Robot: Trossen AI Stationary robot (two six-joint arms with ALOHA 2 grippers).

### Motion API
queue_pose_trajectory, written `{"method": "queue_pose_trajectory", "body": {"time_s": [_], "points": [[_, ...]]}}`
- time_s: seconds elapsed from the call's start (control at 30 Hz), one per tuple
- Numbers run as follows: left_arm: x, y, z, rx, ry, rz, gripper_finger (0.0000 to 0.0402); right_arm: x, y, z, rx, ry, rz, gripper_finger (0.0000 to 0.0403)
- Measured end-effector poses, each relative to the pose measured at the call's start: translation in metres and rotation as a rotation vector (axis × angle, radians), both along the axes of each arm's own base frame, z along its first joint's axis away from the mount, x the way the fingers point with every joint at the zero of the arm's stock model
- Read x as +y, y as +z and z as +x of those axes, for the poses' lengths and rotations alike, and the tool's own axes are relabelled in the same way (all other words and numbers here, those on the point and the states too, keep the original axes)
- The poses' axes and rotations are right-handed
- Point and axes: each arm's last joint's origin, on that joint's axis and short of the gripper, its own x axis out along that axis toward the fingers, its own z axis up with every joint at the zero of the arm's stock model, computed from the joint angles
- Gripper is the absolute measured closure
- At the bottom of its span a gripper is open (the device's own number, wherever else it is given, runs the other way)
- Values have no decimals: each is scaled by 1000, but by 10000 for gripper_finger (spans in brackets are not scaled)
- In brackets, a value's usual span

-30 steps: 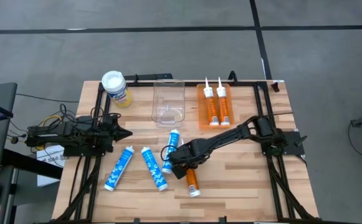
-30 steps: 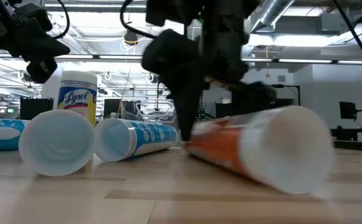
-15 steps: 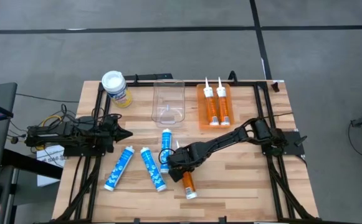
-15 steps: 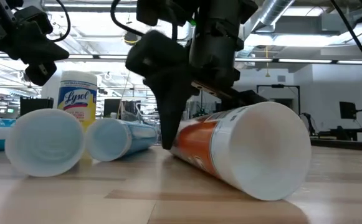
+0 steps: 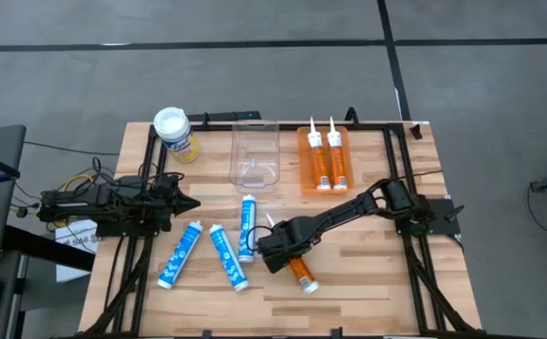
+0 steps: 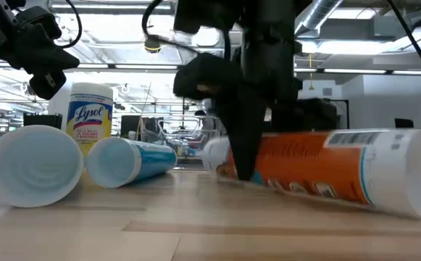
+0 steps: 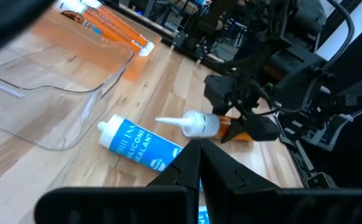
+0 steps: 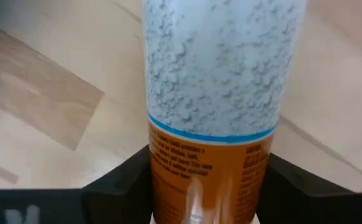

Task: Pick & place silicon tubes, Sealant and Lysol wipes
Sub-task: Put the orange sealant into the orange bin

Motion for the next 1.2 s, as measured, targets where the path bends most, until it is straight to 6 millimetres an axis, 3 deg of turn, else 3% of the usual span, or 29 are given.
{"method": "queue_pose_trajectory", "body": {"time_s": [0.2, 0.33, 0.43, 0.67, 0.93, 1.2], "points": [[0, 0, 0, 0, 0, 0, 402, -7, 60, -13, -132, -56, -59, 211], [0, 0, 0, 0, 0, 0, 402, -24, 97, -30, -179, -134, -145, 206], [0, 0, 0, 0, 0, 0, 402, -49, 123, -47, -175, -194, -248, 207], [0, 1, 0, -8, 1, 0, 402, -132, 160, -67, -208, -291, -475, 211], [0, 2, 0, -16, 1, 0, 402, -225, 145, -59, -167, -309, -553, 210], [0, 2, 0, -25, 0, -7, 402, -259, 101, -44, -57, -292, -527, 208]]}}
